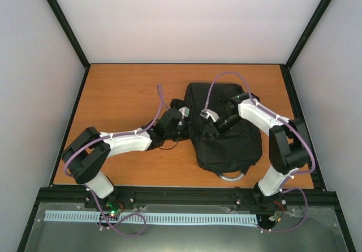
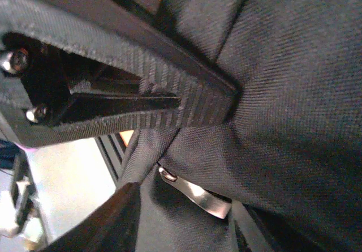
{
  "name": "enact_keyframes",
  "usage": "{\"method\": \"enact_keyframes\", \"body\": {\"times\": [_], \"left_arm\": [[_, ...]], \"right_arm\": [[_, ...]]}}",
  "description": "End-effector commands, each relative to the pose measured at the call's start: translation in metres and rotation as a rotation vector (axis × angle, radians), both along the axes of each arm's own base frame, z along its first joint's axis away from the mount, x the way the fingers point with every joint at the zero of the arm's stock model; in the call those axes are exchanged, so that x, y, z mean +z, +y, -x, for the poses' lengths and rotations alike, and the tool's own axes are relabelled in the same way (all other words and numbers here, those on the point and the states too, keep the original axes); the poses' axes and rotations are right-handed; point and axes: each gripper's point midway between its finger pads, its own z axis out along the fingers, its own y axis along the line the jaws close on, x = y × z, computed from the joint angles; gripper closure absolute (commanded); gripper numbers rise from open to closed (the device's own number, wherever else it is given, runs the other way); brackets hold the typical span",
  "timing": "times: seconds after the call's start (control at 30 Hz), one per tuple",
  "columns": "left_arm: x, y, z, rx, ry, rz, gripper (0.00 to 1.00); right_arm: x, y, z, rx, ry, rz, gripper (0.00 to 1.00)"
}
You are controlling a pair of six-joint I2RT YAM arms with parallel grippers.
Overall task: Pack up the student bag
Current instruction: Zip the student bag at the center of the board.
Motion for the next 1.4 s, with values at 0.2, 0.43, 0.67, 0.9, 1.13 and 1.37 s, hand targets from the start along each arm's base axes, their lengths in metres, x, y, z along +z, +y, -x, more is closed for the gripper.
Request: {"method": "enact_keyframes", "body": {"times": [0.2, 0.43, 0.67, 0.9, 1.13, 1.37], "left_arm": [[0.069, -0.033, 0.010, -0.106, -0.160, 0.198, 0.99], [0.065, -0.032, 0.010, -0.104, -0.153, 0.189, 0.99], [0.061, -0.032, 0.010, -0.104, -0.151, 0.184, 0.99], [0.060, -0.032, 0.010, -0.103, -0.148, 0.182, 0.99], [0.052, -0.022, 0.007, -0.058, -0.144, 0.145, 0.99], [0.035, -0.004, 0.002, 0.019, -0.130, 0.064, 0.99]], "right_arm": [[0.030, 0.018, -0.001, 0.044, -0.102, -0.150, 0.74], [0.040, 0.018, -0.001, 0.049, -0.129, -0.160, 0.86], [0.043, 0.013, 0.001, 0.044, -0.170, -0.145, 0.97], [0.033, 0.008, -0.003, 0.031, -0.180, -0.093, 0.97], [0.021, -0.021, -0.020, -0.067, -0.237, 0.030, 0.97], [0.013, -0.064, -0.032, -0.181, -0.215, 0.063, 0.97]]}}
